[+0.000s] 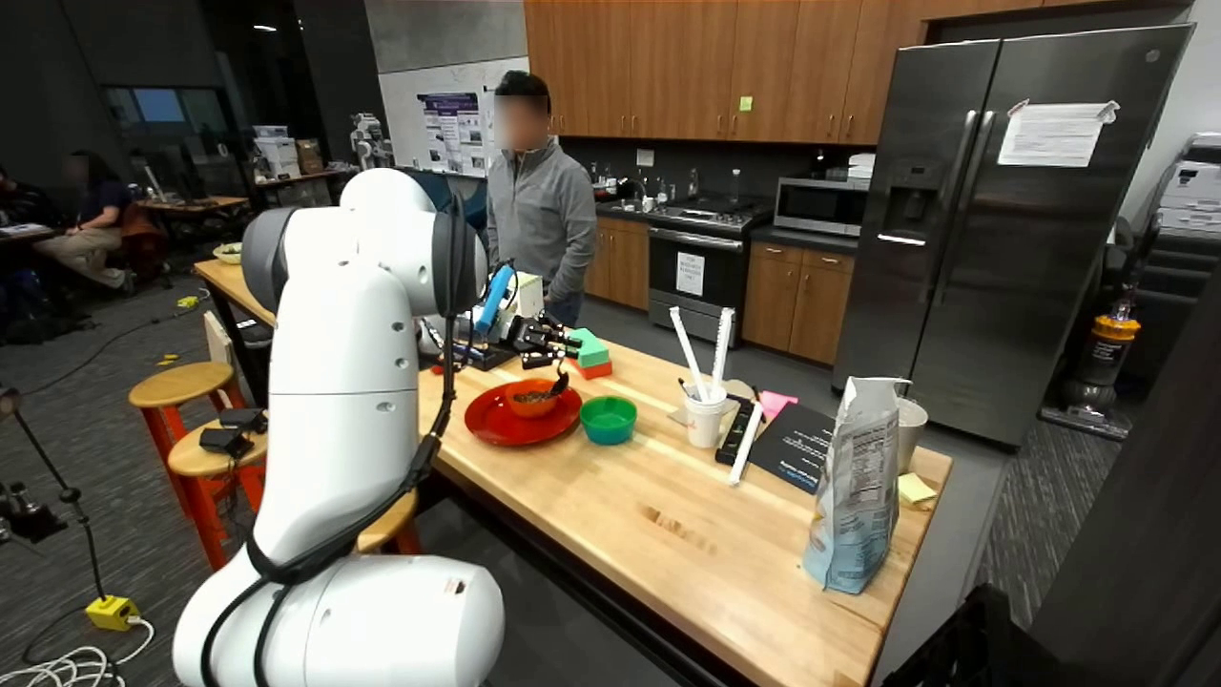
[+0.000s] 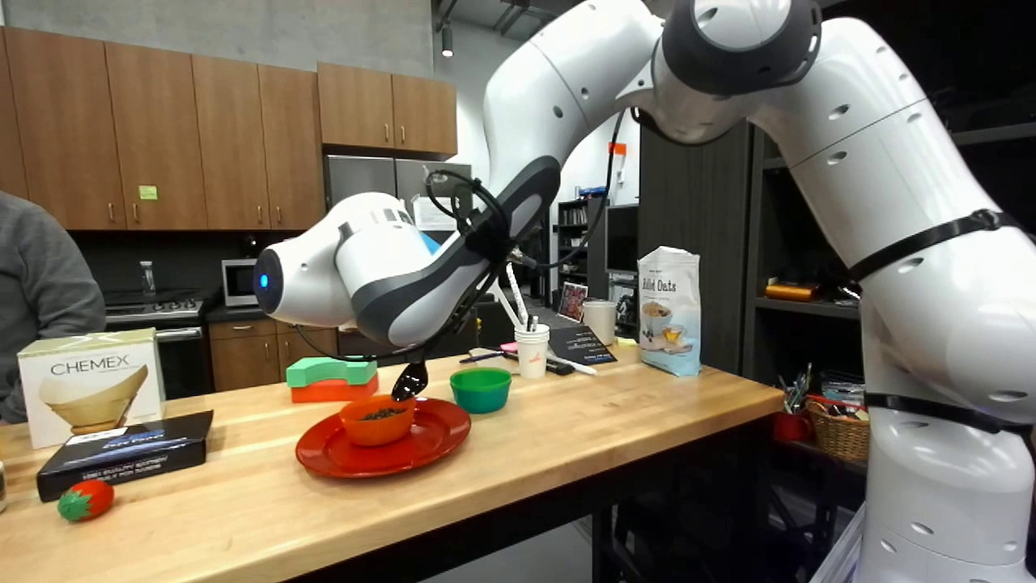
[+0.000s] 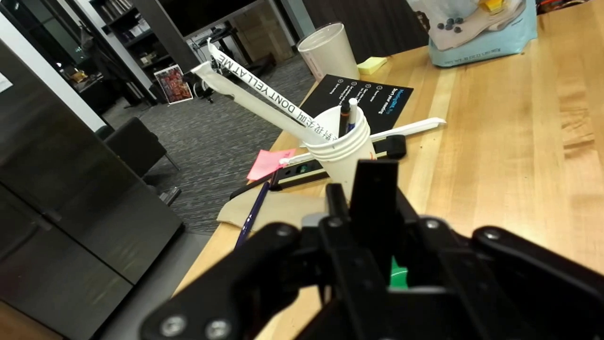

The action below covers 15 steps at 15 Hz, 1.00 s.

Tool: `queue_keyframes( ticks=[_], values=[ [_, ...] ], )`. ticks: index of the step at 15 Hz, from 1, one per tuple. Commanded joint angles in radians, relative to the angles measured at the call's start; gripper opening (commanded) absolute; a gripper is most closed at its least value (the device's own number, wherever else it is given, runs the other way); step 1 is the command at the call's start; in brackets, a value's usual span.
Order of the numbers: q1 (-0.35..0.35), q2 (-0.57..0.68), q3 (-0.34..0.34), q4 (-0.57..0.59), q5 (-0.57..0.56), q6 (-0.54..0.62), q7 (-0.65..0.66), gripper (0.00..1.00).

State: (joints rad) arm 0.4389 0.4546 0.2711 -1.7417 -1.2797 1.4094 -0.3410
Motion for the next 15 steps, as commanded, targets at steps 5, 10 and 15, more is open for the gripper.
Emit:
queue_keyframes(
  ticks=[5, 10, 15],
  values=[
    [-0.045, -0.011, 0.022, 0.04, 0.054, 0.024, 0.007, 0.06],
    [-0.118, -0.038, 0.029, 0.072, 0.269, 0.162, 0.016, 0.06],
    [-0.188, -0.074, 0.016, 0.057, 0.488, 0.326, 0.024, 0.06]
  ],
)
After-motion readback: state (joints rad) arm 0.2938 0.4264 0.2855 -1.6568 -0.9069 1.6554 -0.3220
